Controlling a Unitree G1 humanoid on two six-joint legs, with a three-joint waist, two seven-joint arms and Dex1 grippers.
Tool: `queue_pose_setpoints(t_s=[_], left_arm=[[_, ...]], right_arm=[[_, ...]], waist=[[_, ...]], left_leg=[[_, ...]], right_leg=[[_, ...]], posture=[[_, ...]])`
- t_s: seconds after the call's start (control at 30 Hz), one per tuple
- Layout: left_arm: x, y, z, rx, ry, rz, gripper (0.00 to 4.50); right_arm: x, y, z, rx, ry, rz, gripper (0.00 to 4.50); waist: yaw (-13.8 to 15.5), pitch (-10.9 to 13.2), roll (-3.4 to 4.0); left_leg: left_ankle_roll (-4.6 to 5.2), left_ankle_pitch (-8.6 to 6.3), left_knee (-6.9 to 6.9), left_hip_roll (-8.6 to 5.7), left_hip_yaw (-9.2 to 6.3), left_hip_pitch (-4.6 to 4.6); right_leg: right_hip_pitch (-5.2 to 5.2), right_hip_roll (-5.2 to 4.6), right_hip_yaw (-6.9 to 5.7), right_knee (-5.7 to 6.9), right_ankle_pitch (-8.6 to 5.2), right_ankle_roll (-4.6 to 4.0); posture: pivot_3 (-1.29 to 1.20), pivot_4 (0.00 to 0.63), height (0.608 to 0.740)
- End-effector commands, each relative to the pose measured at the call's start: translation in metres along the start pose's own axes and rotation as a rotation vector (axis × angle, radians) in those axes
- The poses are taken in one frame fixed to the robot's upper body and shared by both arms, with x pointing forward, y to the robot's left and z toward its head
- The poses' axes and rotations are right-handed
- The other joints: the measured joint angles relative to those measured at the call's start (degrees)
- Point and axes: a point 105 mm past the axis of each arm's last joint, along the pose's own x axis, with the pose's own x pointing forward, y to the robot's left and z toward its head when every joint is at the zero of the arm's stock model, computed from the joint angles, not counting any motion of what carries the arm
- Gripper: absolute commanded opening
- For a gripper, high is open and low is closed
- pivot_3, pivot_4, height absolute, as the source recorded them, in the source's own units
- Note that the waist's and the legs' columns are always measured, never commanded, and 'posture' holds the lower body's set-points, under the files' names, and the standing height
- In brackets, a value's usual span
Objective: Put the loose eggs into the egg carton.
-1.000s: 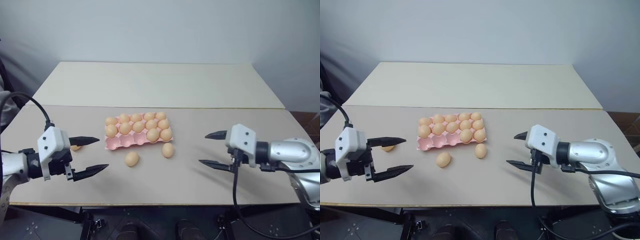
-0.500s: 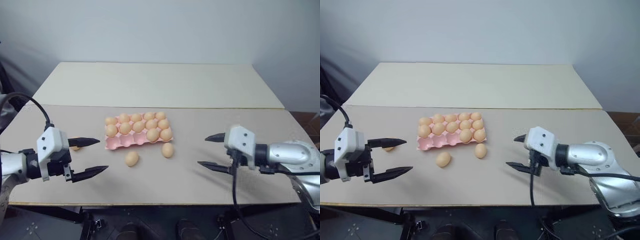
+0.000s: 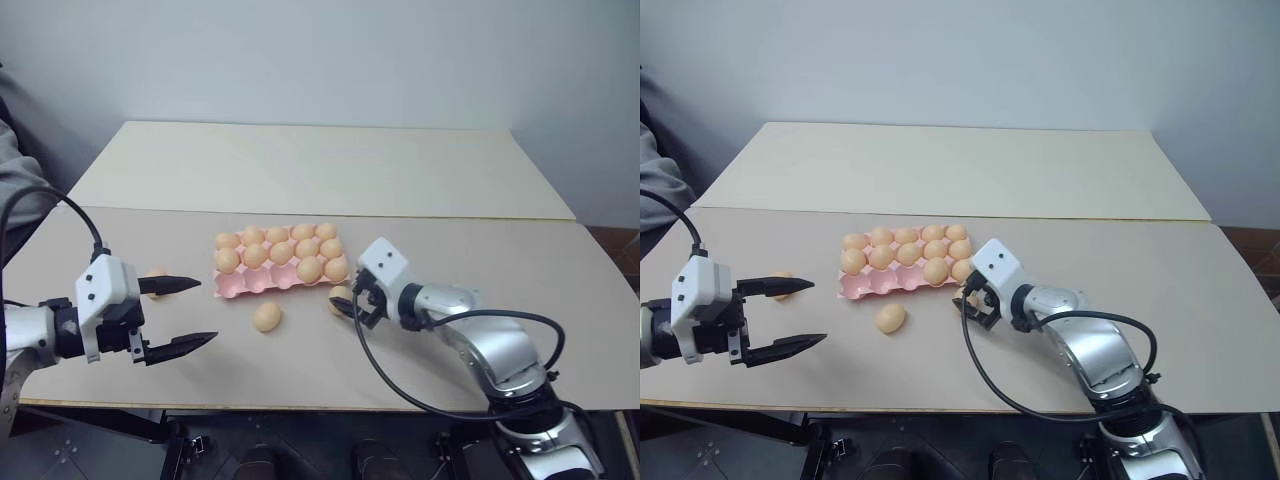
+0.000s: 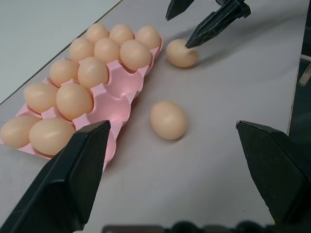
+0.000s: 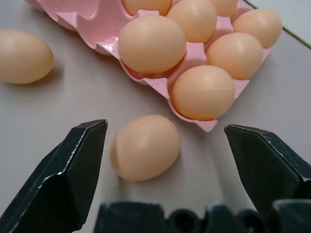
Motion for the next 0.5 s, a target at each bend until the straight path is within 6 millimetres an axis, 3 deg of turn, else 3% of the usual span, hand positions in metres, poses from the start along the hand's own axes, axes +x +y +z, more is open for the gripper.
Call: queue_pose_setpoints(t_s=[0.03, 0.5], left_arm=[[-0.001, 0.000, 0.008, 0.047, -0.003, 0.002, 4.50], [0.003, 0.003, 0.007, 0.053, -0.001, -0.002, 4.50]], right_arm=[[-0.001, 0.009, 0.003, -0.010, -0.004, -0.026, 4.46], [0.014, 0.009, -0.002, 0.014, -0.001, -0.064, 4.46]], waist=[[-0.11, 0.00, 0.00], [-0.20, 0.00, 0.00]], left_leg=[[0.00, 0.00, 0.00, 0.00, 0.00, -0.01], [0.00, 0.00, 0.00, 0.00, 0.00, 0.01]], right_leg=[[0.00, 0.00, 0.00, 0.00, 0.00, 0.00], [0.00, 0.01, 0.00, 0.00, 0.00, 0.00]], posture=[[0.00, 0.150, 0.740], [0.00, 0.150, 0.740]])
